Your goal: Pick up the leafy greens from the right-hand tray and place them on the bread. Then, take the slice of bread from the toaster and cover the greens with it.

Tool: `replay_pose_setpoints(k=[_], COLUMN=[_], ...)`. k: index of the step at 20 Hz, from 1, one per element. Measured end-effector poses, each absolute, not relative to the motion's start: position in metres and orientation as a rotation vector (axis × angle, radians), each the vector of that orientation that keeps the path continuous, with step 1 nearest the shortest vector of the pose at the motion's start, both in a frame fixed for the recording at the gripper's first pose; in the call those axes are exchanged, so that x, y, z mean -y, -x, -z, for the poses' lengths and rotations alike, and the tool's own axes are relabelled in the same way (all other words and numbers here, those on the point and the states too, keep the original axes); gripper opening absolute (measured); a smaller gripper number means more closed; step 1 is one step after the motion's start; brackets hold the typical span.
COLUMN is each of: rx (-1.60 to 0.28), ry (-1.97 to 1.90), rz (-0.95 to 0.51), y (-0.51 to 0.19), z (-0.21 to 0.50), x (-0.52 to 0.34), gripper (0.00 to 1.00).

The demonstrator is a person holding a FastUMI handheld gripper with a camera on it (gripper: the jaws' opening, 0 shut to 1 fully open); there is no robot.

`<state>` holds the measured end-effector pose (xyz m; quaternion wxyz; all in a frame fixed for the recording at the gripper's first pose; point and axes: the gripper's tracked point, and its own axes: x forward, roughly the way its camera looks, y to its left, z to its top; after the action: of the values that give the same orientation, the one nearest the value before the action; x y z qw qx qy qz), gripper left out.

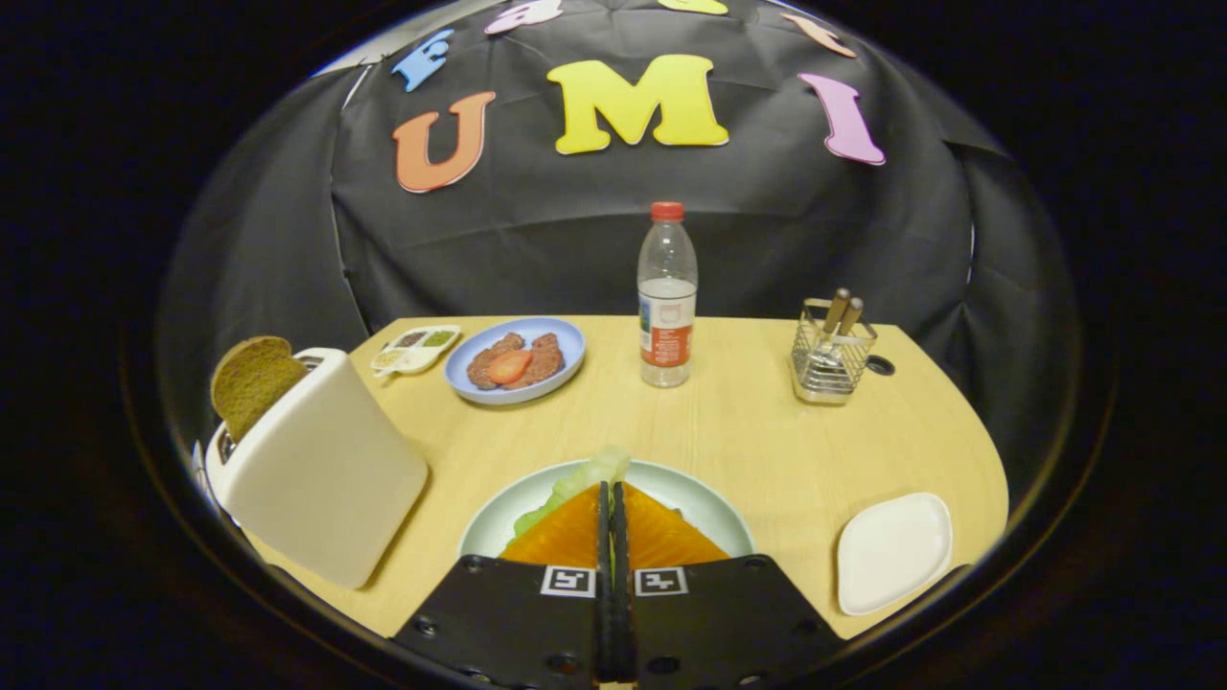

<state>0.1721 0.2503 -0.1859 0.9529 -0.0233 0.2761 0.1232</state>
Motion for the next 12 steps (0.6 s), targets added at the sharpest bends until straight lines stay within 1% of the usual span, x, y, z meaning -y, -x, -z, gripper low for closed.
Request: replay_pose_setpoints(k=[4, 8, 10, 11, 12], rx=[-0.6, -0.589, -0.576, -0.567, -0.555], ry=[0.01, 0.003, 0.017, 0.019, 0.018], rz=[-0.243, -0.256, -0.248, -0.243, -0.233], y=[-0.18, -0.182, -0.183, -0.182, -0.181], z=[0.2, 0.2, 0.196, 0.193, 0.189], x=[-0.251, -0.255, -0.254, -0.253, -0.251], gripper=[0.01, 0.02, 0.16, 0.31, 0.4])
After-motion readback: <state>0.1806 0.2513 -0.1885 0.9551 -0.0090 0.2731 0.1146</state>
